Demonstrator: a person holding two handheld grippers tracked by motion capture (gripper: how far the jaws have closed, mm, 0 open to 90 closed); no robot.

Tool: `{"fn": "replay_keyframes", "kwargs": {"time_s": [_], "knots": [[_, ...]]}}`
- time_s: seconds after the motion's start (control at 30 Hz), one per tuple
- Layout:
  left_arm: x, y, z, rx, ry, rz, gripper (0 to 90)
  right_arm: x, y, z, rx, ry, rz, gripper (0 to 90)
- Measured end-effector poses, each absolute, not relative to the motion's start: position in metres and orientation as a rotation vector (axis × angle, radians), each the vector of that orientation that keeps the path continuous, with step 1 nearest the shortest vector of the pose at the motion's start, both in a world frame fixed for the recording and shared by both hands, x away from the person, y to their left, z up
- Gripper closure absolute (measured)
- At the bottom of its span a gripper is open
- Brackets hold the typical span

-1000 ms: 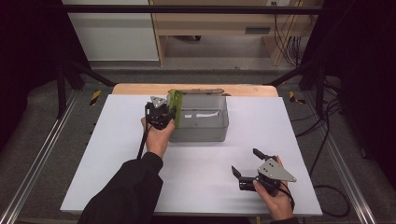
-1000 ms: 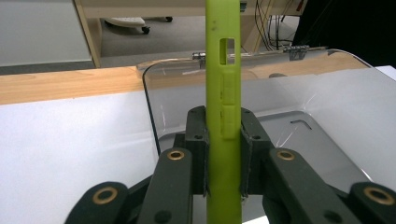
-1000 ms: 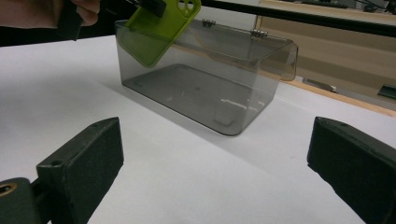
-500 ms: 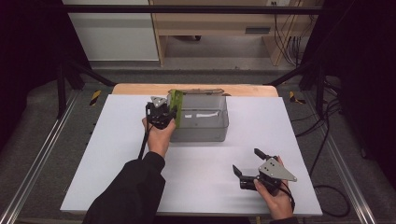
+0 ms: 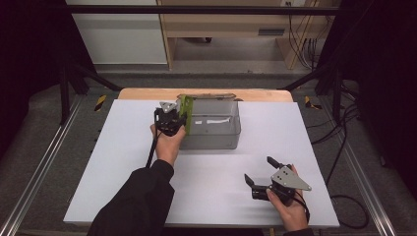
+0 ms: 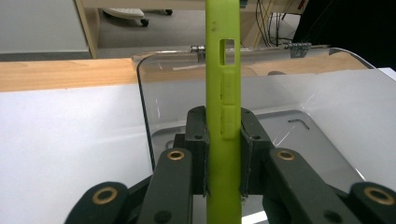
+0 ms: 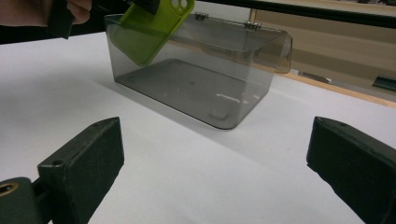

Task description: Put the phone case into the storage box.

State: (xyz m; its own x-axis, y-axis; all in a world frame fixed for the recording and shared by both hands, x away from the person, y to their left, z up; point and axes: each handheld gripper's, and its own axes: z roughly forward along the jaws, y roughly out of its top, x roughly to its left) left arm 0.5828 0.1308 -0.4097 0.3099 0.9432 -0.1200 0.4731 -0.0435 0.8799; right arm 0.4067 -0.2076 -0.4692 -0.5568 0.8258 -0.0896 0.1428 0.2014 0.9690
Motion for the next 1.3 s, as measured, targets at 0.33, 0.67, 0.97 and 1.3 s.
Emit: {"fn": "replay_keyframes", "kwargs": {"time_s": [0.33, 0.67, 0.97, 1.3], "knots": [[0.5854, 0.1316, -0.4126, 1.667, 1.311, 0.632, 77.3, 0.4067, -0.2054, -0.4693, 0.893, 1.859, 1.391, 4.1], [0.5862, 0.1316, -0.4146, 1.68, 1.315, 0.624, 77.2, 0.4067, -0.2054, -0.4691, 0.892, 1.861, 1.391, 4.1], [0.5878, 0.1353, -0.4153, 1.675, 1.327, 0.623, 77.2, 0.4065, -0.2052, -0.469, 0.889, 1.863, 1.392, 4.1], [0.5888, 0.1357, -0.4166, 1.675, 1.339, 0.618, 77.2, 0.4065, -0.205, -0.4688, 0.889, 1.863, 1.391, 4.1]]}}
